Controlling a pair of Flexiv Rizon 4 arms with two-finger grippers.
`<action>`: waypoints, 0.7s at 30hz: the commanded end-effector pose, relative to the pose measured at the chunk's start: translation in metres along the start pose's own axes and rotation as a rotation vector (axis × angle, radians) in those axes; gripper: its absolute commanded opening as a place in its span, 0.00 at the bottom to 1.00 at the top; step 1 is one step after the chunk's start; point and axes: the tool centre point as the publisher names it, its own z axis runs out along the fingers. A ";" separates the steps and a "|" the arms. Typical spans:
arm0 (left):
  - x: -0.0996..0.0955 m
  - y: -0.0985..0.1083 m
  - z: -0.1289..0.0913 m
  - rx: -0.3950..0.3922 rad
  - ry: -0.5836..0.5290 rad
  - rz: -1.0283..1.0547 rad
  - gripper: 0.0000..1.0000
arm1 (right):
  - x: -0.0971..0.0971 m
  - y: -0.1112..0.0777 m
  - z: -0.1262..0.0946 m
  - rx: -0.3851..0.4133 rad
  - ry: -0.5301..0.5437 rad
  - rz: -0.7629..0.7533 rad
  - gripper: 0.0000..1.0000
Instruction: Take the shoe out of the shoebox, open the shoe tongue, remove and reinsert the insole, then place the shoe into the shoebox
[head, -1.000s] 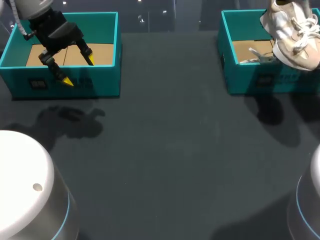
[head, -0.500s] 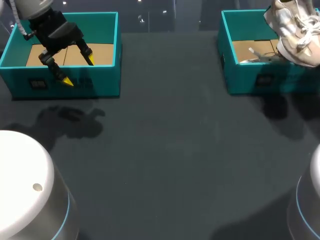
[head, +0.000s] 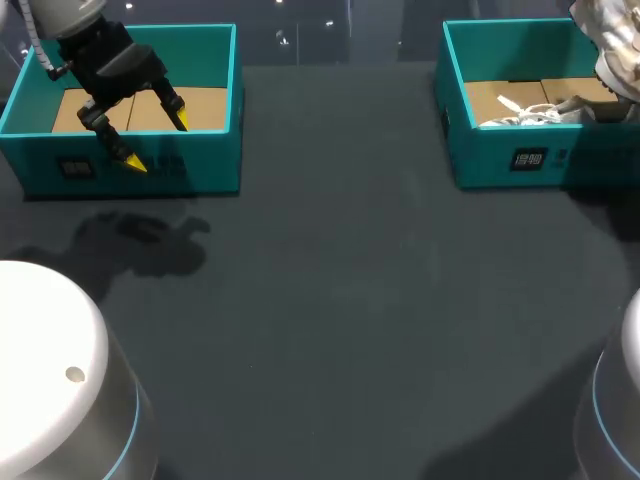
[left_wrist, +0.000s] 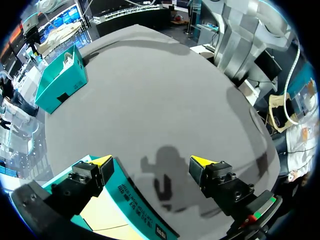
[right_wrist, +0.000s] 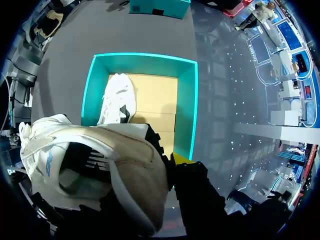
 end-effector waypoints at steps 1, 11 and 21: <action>0.001 0.000 0.000 -0.002 0.000 0.001 1.00 | -0.028 -0.012 0.007 -0.019 0.089 0.030 0.00; 0.001 0.000 0.000 -0.002 0.000 0.001 1.00 | -0.028 -0.012 0.007 -0.019 0.089 0.030 0.00; 0.001 0.000 0.000 -0.002 0.000 0.001 1.00 | -0.038 -0.024 0.009 -0.035 0.038 0.072 0.00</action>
